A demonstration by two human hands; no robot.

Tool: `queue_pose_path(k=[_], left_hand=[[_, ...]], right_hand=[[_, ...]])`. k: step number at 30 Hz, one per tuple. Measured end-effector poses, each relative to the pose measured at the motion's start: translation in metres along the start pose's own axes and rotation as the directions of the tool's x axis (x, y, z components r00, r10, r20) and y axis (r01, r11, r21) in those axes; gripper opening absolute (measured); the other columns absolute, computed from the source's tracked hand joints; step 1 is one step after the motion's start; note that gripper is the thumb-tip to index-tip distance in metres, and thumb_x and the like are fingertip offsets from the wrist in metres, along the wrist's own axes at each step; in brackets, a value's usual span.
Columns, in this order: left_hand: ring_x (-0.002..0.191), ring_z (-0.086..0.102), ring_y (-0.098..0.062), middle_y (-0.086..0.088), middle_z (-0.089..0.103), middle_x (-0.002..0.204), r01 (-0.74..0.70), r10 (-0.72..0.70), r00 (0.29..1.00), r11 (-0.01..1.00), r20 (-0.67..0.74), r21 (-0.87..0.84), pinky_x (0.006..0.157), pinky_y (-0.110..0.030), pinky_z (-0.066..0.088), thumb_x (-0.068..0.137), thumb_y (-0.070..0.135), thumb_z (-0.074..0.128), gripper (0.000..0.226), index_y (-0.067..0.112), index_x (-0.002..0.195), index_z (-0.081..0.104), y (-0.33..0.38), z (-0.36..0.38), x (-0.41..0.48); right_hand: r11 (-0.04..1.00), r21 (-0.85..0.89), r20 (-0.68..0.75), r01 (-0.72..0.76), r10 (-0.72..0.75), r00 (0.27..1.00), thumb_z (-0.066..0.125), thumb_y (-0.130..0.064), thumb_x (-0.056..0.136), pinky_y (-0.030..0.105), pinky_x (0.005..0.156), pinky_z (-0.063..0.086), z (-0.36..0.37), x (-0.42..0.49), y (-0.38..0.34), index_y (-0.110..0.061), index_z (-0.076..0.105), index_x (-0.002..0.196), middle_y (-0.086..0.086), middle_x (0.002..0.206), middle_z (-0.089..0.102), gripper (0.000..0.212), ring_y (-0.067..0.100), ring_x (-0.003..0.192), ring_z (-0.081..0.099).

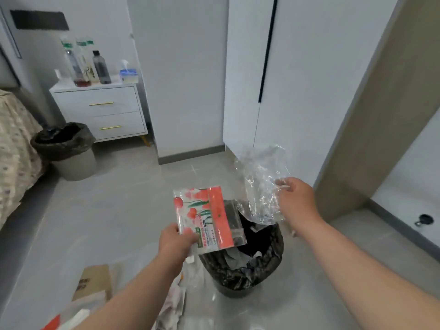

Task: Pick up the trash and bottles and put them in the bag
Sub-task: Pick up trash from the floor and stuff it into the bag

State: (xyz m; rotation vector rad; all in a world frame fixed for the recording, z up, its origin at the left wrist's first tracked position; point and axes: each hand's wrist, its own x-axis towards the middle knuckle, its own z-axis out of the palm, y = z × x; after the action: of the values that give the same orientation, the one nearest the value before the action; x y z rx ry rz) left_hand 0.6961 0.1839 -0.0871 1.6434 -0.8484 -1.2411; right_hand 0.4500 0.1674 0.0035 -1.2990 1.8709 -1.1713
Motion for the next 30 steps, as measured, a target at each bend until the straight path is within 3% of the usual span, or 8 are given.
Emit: queue_pose_path(k=[6,10,13,17,20,23,26,30], left_hand=[[0.078,0.069,-0.023,-0.006,0.07,0.082,0.002,-0.015,0.999,0.962,0.047,0.272,0.056,-0.027,0.051,0.074,0.008,0.071,0.017,0.007,0.089,0.065,-0.024,0.069,0.018],[0.086,0.061,-0.019,0.004,0.061,0.091,-0.154,0.125,0.988,0.776,0.091,0.612,0.072,-0.036,0.051,0.068,0.057,0.061,0.046,0.02,0.094,0.056,-0.037,0.071,0.019],[0.1,0.054,-0.021,0.003,0.054,0.1,-0.256,0.186,0.966,0.635,0.178,0.729,0.086,-0.041,0.049,0.074,0.058,0.053,0.044,0.021,0.099,0.054,-0.05,0.054,0.019],[0.146,0.016,-0.02,0.001,0.012,0.159,-0.31,-0.016,0.933,0.475,0.36,0.824,0.118,-0.037,0.025,0.065,0.069,0.06,0.111,0.014,0.151,0.017,-0.067,0.032,0.022],[0.149,0.001,-0.014,0.003,-0.011,0.161,-0.339,0.011,0.927,0.454,0.376,0.824,0.118,-0.031,0.015,0.07,0.064,0.066,0.118,0.015,0.153,-0.004,-0.071,0.029,0.022],[0.148,0.006,-0.009,0.008,-0.014,0.16,-0.37,0.065,0.921,0.458,0.385,0.808,0.116,-0.029,0.022,0.074,0.067,0.058,0.11,0.02,0.153,-0.004,-0.075,0.025,0.025],[0.148,0.003,-0.008,0.007,-0.016,0.16,-0.396,0.129,0.916,0.44,0.38,0.806,0.117,-0.028,0.02,0.079,0.069,0.048,0.104,0.019,0.153,-0.005,-0.085,0.024,0.028],[0.148,-0.001,-0.007,0.015,-0.026,0.15,-0.408,0.191,0.912,0.497,0.362,0.766,0.116,-0.025,0.02,0.081,0.069,0.045,0.101,0.02,0.153,-0.006,-0.1,0.028,0.034]], right_hand=[[1.0,-0.008,-0.082,-0.027,0.026,0.996,0.043,-0.005,0.085,0.037,0.078,0.053,-0.005,0.021,0.032,-0.022,0.065,0.103,0.003,0.104,0.066,0.034,0.028,0.088,0.064],[0.999,0.016,-0.078,-0.051,0.052,0.996,0.043,-0.006,0.085,0.035,0.07,0.049,-0.009,0.03,0.045,-0.023,0.065,0.102,0.003,0.106,0.066,0.033,0.025,0.079,0.057],[0.999,0.034,-0.045,-0.038,0.039,0.998,0.044,-0.007,0.086,0.026,0.06,0.045,-0.008,0.032,0.05,-0.023,0.063,0.111,-0.001,0.103,0.063,0.036,0.017,0.071,0.057],[0.981,-0.159,0.209,0.109,-0.075,0.975,0.038,-0.015,0.094,0.024,0.077,0.045,0.015,0.021,0.055,-0.025,0.049,0.136,-0.008,0.112,0.055,0.045,0.005,0.079,0.055],[0.88,-0.37,0.493,0.299,-0.087,0.866,0.043,-0.016,0.089,0.024,0.071,0.048,0.05,0.012,0.07,-0.034,0.042,0.139,-0.011,0.102,0.059,0.053,0.009,0.086,0.059],[0.703,-0.526,0.738,0.479,0.097,0.668,0.051,-0.031,0.087,0.04,0.105,0.041,0.094,0.004,0.097,-0.032,0.03,0.145,0.006,0.143,0.045,0.062,0.029,0.129,0.045],[0.588,-0.644,0.749,0.49,0.35,0.563,0.038,-0.067,0.082,0.05,0.116,0.02,0.133,0.005,0.121,-0.031,0.017,0.15,0.01,0.159,0.017,0.08,0.036,0.145,0.017],[0.585,-0.724,0.68,0.366,0.513,0.524,0.017,-0.068,0.087,0.052,0.116,0.011,0.173,0.024,0.15,-0.03,0.024,0.149,0.012,0.16,0.014,0.073,0.037,0.146,0.013]])
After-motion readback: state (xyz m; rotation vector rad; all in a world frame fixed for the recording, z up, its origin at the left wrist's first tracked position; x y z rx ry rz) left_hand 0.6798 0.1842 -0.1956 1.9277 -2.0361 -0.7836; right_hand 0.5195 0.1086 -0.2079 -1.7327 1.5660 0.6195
